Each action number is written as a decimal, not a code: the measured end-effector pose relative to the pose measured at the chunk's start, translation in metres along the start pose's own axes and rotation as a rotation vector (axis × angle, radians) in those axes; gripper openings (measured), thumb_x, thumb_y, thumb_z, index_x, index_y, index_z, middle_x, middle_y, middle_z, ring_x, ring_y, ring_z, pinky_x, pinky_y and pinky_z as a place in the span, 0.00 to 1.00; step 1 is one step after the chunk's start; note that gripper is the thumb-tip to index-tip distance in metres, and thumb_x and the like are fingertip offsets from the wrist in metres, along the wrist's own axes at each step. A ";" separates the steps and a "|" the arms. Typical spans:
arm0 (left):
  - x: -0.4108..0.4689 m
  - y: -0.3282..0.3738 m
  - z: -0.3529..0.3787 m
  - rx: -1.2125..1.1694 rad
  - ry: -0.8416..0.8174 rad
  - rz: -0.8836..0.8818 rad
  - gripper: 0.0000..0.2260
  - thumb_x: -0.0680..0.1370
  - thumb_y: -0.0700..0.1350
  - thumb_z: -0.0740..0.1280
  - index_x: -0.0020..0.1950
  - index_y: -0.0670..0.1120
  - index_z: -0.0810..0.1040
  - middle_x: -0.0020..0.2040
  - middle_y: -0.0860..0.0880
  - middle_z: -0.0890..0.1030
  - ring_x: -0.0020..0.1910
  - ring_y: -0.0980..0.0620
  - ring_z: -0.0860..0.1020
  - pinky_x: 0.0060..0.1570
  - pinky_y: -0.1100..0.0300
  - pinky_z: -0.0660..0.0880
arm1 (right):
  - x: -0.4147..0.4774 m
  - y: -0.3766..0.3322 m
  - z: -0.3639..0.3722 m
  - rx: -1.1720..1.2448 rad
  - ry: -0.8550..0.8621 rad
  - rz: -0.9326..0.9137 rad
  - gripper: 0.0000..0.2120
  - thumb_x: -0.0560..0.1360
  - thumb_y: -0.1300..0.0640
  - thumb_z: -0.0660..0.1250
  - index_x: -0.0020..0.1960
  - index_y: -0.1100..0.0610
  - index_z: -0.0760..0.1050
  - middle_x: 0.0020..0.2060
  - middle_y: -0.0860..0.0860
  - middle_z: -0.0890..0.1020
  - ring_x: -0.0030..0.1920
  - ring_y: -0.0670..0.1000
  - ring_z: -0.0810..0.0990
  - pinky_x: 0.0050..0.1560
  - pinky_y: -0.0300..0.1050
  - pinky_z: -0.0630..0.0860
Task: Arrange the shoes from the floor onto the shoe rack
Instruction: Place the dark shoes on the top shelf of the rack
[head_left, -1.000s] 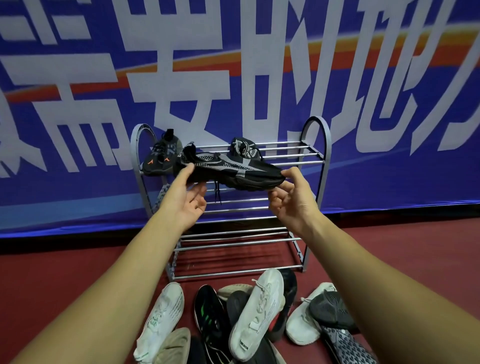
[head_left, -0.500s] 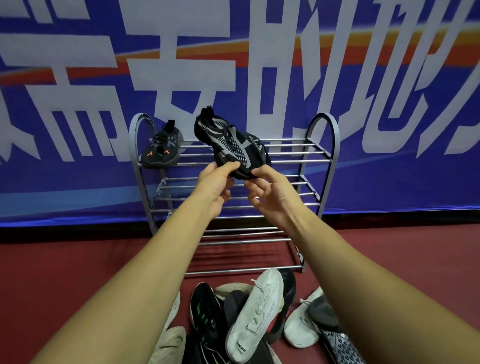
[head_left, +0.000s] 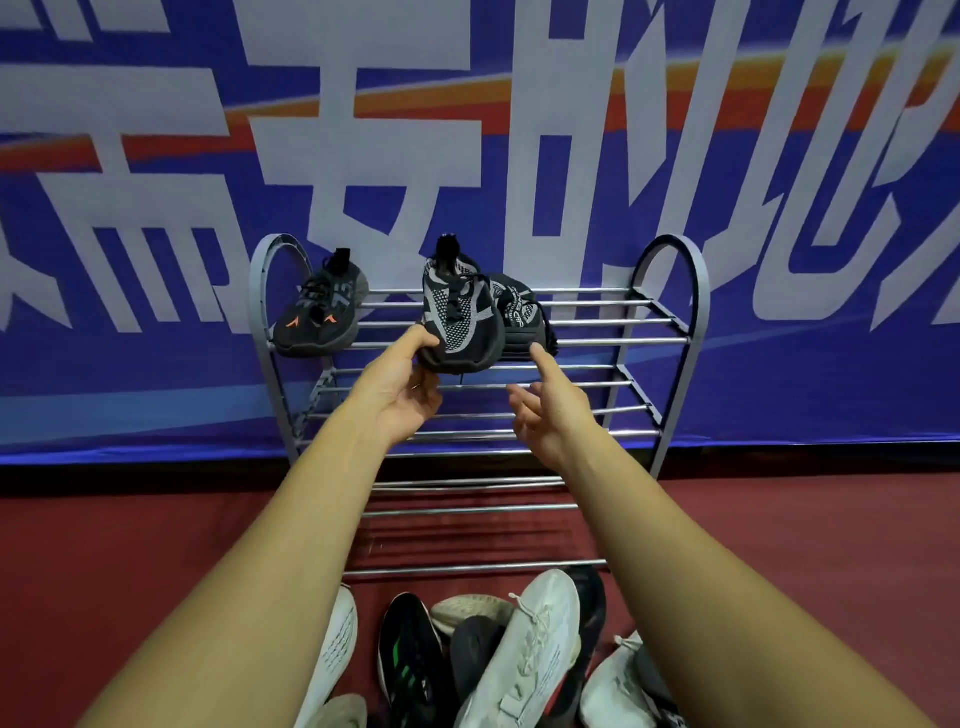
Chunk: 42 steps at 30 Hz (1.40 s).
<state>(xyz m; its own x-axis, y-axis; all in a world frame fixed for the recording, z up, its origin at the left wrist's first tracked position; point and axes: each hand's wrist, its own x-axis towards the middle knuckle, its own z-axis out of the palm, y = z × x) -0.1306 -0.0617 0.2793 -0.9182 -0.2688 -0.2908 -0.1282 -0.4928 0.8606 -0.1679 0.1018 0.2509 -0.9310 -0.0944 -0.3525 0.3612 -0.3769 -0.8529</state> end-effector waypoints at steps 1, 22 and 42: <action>0.003 0.001 -0.001 -0.011 -0.007 -0.005 0.04 0.73 0.44 0.71 0.43 0.47 0.78 0.34 0.50 0.76 0.30 0.55 0.71 0.32 0.62 0.68 | 0.006 0.000 0.000 0.048 -0.007 0.016 0.25 0.74 0.42 0.73 0.60 0.60 0.73 0.51 0.57 0.85 0.33 0.47 0.76 0.32 0.39 0.69; 0.040 -0.004 0.015 -0.068 -0.032 -0.054 0.05 0.75 0.45 0.70 0.46 0.45 0.76 0.38 0.46 0.80 0.34 0.52 0.76 0.32 0.61 0.73 | 0.025 -0.027 -0.020 0.183 -0.107 -0.035 0.09 0.75 0.52 0.71 0.49 0.57 0.78 0.38 0.55 0.84 0.28 0.44 0.70 0.24 0.32 0.63; 0.038 -0.027 0.019 0.089 -0.009 0.048 0.21 0.70 0.61 0.75 0.56 0.49 0.82 0.41 0.51 0.85 0.39 0.54 0.78 0.31 0.62 0.68 | 0.029 -0.017 -0.024 0.031 -0.131 -0.063 0.24 0.72 0.41 0.74 0.60 0.56 0.78 0.48 0.55 0.86 0.28 0.45 0.72 0.33 0.36 0.68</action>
<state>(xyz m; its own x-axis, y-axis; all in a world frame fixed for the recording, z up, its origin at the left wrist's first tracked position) -0.1687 -0.0430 0.2530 -0.9273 -0.2832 -0.2448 -0.1162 -0.4037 0.9075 -0.2002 0.1281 0.2458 -0.9515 -0.1885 -0.2431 0.3015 -0.4144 -0.8587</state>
